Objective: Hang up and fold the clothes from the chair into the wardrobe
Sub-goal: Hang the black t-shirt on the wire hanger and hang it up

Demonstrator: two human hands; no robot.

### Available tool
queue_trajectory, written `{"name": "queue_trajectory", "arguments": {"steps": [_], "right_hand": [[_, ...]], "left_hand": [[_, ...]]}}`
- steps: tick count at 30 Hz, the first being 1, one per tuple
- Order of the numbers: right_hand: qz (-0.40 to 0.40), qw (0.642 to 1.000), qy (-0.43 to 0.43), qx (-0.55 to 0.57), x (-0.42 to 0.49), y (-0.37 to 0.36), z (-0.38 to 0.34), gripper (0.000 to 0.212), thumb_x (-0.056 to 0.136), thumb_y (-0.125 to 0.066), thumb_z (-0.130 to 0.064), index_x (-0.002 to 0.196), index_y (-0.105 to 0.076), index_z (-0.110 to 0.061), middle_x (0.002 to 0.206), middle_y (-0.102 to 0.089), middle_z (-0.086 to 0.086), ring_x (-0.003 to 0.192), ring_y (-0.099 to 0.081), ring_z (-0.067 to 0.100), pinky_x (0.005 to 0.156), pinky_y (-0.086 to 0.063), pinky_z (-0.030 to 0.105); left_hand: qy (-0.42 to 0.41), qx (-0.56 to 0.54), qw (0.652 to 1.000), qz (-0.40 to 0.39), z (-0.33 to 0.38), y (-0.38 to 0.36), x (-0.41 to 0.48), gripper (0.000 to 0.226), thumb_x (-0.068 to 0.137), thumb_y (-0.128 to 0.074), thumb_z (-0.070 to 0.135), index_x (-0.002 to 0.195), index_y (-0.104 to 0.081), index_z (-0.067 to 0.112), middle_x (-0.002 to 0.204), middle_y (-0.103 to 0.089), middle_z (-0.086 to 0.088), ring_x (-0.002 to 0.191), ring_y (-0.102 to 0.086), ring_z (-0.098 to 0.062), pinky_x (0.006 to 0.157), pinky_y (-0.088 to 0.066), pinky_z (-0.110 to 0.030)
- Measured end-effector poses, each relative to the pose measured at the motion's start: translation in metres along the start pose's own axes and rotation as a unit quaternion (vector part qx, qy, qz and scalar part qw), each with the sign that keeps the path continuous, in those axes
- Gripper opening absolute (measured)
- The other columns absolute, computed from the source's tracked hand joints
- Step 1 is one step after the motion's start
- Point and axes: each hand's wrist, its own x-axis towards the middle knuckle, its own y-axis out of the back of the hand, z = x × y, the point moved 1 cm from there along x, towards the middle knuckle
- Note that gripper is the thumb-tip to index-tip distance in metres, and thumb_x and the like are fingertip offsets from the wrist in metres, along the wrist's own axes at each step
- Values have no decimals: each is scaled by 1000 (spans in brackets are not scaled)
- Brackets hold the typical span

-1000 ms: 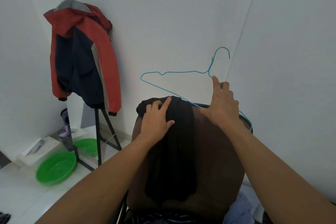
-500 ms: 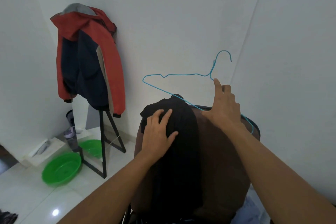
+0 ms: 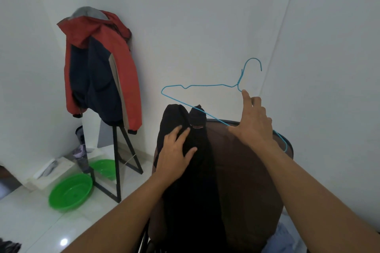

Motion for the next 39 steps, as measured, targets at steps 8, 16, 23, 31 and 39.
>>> {"name": "queue_trajectory", "arguments": {"steps": [8, 16, 23, 31, 39], "right_hand": [[5, 1000, -2, 2, -4, 0, 7, 116, 67, -86, -46, 153, -9, -30, 140, -33, 6, 118, -50, 33, 91, -47, 53], [14, 1000, -17, 2, 0, 7, 18, 118, 67, -87, -46, 153, -8, -30, 140, -33, 6, 117, -49, 33, 89, -47, 51], [12, 1000, -18, -4, -2, 7, 19, 118, 67, -86, -49, 154, -9, -29, 140, -34, 7, 117, -50, 33, 89, -48, 51], [20, 1000, -11, -7, -10, 13, 25, 117, 67, -87, -46, 154, -10, -28, 139, -35, 8, 114, -51, 33, 87, -50, 51], [27, 1000, -12, -4, -22, 24, 35, 119, 66, -88, -47, 153, -9, -29, 140, -35, 7, 117, -51, 32, 88, -51, 50]], "left_hand": [[42, -28, 999, 15, -5, 21, 61, 36, 93, -61, 44, 121, -52, 22, 141, -40, 2, 114, -57, -24, 90, -52, -47], [6, -37, 999, -18, -1, 37, 82, 20, 95, -61, 32, 103, -45, 25, 141, -45, 0, 120, -52, -19, 91, -48, -40], [4, 24, 996, -80, 1, 50, 95, 18, 89, -66, 40, 101, -62, 26, 119, -47, 1, 84, -56, -17, 81, -50, -33], [61, 31, 993, -100, 8, 63, 99, 11, 79, -71, 12, 76, -64, 20, 90, -56, 0, 81, -59, -18, 69, -46, -27], [36, 174, 957, -231, 16, 71, 94, 29, 80, -53, -7, 87, -74, 12, 95, -67, -9, 83, -66, -30, 71, -56, -37]]}}
